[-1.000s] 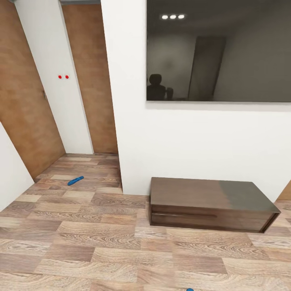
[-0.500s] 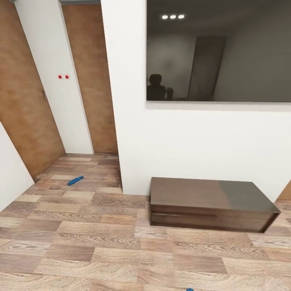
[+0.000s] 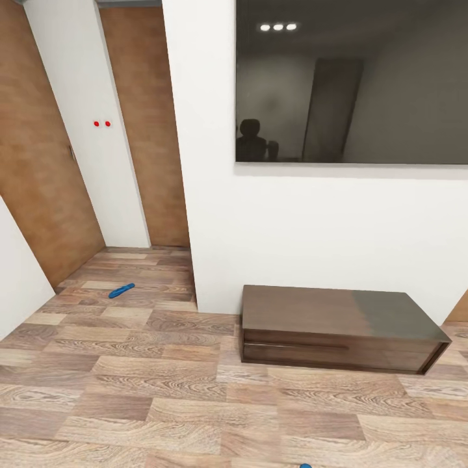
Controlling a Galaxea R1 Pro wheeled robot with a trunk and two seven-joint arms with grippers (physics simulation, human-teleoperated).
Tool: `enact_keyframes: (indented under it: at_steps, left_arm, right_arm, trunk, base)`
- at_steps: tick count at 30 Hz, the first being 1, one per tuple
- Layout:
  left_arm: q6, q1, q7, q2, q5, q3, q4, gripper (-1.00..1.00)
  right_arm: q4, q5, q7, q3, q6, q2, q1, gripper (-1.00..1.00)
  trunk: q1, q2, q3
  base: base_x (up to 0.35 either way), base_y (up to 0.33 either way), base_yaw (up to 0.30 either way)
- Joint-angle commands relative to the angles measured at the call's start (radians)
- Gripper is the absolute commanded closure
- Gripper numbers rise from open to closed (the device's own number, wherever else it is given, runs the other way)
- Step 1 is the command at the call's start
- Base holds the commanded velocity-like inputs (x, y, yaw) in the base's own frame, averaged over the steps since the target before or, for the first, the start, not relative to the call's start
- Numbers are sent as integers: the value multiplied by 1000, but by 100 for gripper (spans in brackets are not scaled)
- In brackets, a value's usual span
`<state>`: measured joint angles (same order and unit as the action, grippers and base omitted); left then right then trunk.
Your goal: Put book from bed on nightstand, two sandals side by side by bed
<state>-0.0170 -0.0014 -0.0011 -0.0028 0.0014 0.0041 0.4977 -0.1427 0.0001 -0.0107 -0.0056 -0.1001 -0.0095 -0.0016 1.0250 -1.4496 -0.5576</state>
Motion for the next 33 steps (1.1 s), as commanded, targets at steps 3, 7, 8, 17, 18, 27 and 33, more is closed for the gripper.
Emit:
enact_keyframes:
  at_steps: [3, 7, 8, 17, 18, 27, 33]
  left_arm:
    - [2, -5, 1, 0, 1, 0, 75, -100]
    - [11, -35, 2, -2, 3, 0, 133, -100]
    - [14, -59, 2, -5, 3, 0, 141, -100]
    - [61, -176, 1, -16, 5, 0, 149, -100]
    - [67, -181, 0, -16, 5, 0, 148, -100]
    - [71, -186, 0, -16, 7, -1, 115, -100]
    - [71, -186, 0, -17, 6, -2, 100, -100]
  right_arm:
    - [-9, 0, -1, 0, -3, -1, 0, -100]
    - [-15, 0, -2, 0, -3, -1, 0, -100]
    - [-16, 0, -2, 0, -3, -1, 0, -100]
    - [-31, 0, -4, -1, -2, -3, -2, -100]
    - [-79, 0, -5, -1, 3, -4, -4, -100]
    - [-484, 2, -6, -2, 127, -4, -8, -100]
    - [-549, 0, -7, -3, 330, -5, -76, -100]
  trunk:
    - [0, 0, -1]
    - [0, 0, -1]
    - [0, 0, -1]
    - [0, 0, -1]
    - [0, 0, -1]
    - [0, 0, -1]
    - [0, 0, -1]
  base:
    - [0, 0, 0]
    - [0, 0, 0]
    - [0, 0, 0]
    - [0, 0, 0]
    - [0, 0, 0]
    - [0, 0, 0]
    - [0, 0, 0]
